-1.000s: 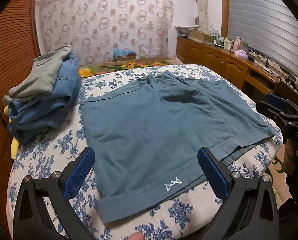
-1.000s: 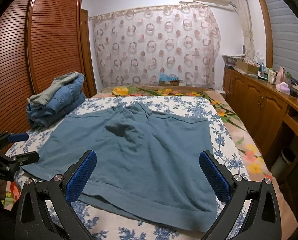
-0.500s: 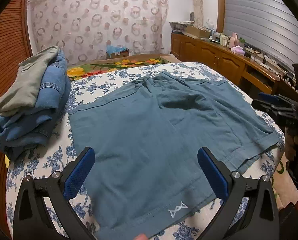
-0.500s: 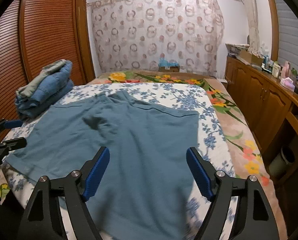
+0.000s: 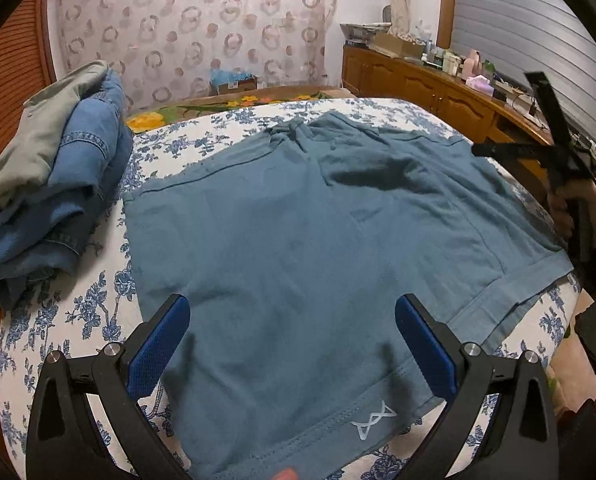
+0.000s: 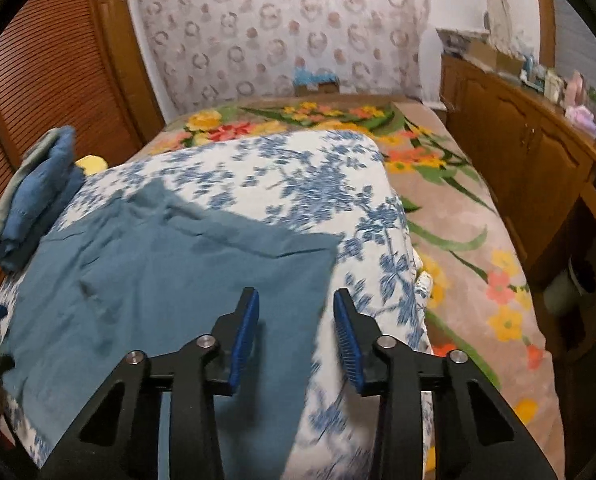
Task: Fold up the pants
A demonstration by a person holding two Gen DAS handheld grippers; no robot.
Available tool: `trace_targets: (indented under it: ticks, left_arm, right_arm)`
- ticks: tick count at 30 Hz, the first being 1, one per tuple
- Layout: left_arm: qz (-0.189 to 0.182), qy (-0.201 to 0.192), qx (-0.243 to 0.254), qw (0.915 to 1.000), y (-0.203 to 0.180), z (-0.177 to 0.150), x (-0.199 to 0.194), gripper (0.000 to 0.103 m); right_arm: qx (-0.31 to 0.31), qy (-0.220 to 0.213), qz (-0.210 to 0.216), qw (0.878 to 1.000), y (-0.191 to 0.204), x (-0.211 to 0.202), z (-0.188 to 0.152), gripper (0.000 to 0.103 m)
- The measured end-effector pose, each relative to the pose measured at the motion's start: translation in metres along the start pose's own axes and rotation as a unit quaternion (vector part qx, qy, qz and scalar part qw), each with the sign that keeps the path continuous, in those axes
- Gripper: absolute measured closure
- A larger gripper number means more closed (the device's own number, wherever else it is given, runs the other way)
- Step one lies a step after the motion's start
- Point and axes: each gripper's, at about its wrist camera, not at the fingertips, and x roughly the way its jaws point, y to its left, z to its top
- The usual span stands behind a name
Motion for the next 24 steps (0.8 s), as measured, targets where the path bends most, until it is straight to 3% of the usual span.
trace_targets:
  ticks: [6, 10, 12, 18, 24]
  left_arm:
    - [-0.001, 0.011, -0.001, 0.9999, 0.001, -0.004, 0.008, 0.000]
    - [0.001, 0.010, 0.003, 0.9999, 0.000, -0.005, 0.007, 0.000]
    - [-0.001, 0.010, 0.001, 0.9999, 0.001, -0.006, 0.008, 0.000]
    - [0.002, 0.006, 0.002, 1.0000, 0.001, -0.005, 0.007, 0.000]
    - [0.000, 0.006, -0.002, 1.0000, 0.003, -0.005, 0.007, 0.000]
  right_arm:
    - [0.035, 0.018, 0.035, 0.999, -0.012, 0.007, 0.018, 0.075]
    - [0.030, 0.022, 0.038, 0.999, -0.009, 0.003, 0.015, 0.095]
    - [0.022, 0.016, 0.031, 0.999, -0.010, -0.002, 0.014, 0.100]
    - [0.036, -0.017, 0.010, 0.999, -0.031, -0.016, 0.009, 0.102]
    - [0.028, 0.001, -0.022, 0.999, -0.024, -0.017, 0.000, 0.102]
